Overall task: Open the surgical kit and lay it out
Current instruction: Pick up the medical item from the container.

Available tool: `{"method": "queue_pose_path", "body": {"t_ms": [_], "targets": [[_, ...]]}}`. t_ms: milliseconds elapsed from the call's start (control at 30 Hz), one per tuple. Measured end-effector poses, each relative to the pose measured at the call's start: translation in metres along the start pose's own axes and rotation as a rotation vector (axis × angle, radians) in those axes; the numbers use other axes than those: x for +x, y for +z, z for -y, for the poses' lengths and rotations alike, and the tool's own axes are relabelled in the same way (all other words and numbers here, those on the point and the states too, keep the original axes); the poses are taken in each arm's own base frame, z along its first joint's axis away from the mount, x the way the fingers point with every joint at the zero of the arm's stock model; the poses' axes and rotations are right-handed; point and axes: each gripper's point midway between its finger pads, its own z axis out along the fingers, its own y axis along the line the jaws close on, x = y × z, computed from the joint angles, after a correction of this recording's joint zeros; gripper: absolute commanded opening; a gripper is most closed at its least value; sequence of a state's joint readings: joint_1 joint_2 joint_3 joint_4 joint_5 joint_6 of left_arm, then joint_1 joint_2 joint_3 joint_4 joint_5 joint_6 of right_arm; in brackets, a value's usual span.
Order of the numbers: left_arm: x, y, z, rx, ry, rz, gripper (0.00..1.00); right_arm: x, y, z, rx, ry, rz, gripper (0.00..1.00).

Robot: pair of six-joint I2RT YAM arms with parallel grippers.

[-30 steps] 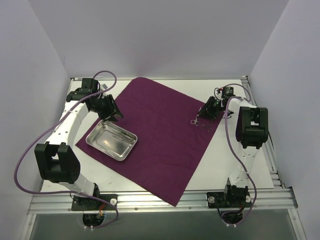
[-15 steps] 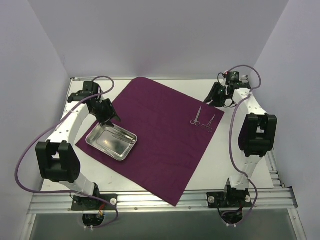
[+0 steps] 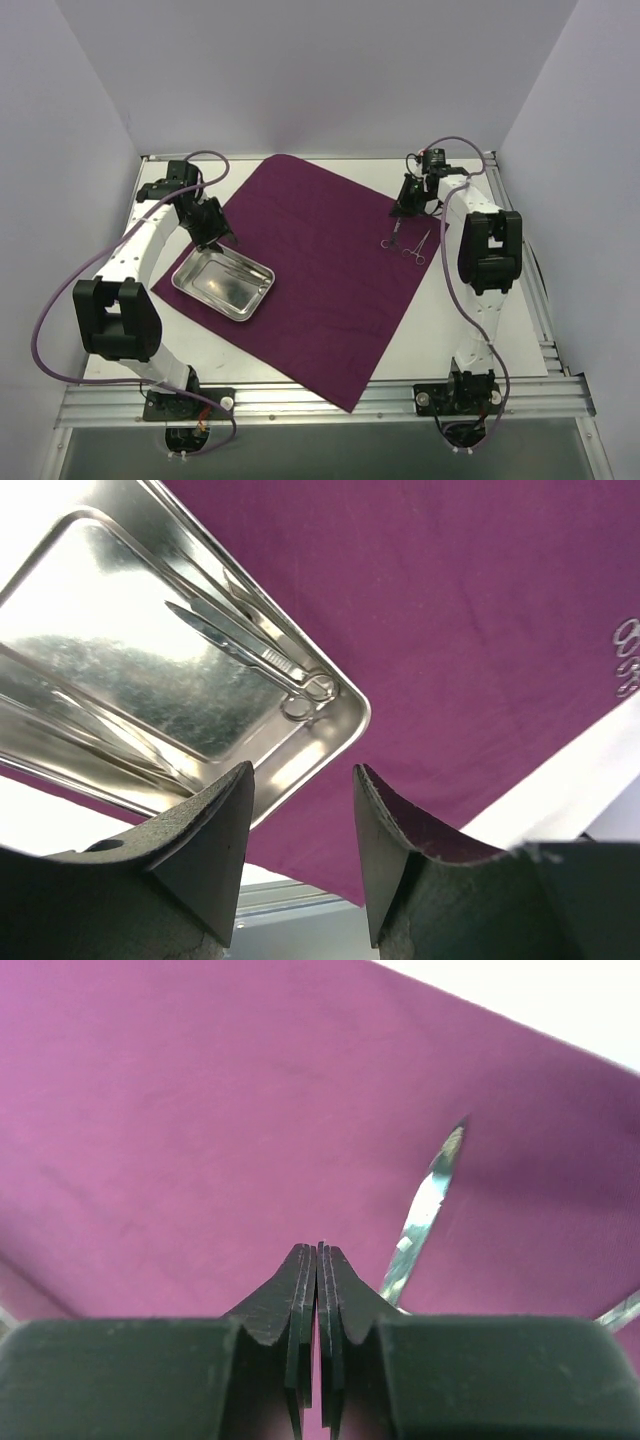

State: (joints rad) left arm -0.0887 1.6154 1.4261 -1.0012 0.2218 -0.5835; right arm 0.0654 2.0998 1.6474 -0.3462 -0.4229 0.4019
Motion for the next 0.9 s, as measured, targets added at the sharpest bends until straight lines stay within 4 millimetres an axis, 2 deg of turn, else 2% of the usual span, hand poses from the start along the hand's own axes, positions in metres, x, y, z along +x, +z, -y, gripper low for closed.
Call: {"method": "queue_pose_path", "body": {"t_ms": [133, 233, 467, 900], "targets": [[-0.002, 0.003, -0.007, -0.028, 0.041, 0.006, 0.52, 0.005, 0.028, 0.018, 0.031, 0.020, -0.044, 0.00], [-0.003, 0.005, -0.010, -0.044, 0.063, 0.007, 0.52, 0.010, 0.037, 0.024, 0.043, 0.028, -0.064, 0.00], [-0.004, 0.008, -0.014, -0.054, 0.094, 0.003, 0.52, 0.006, 0.039, 0.023, 0.041, 0.021, -0.056, 0.00], [-0.006, 0.024, -0.017, -0.073, 0.110, -0.038, 0.52, 0.006, 0.041, 0.034, 0.077, 0.029, -0.051, 0.00]]}}
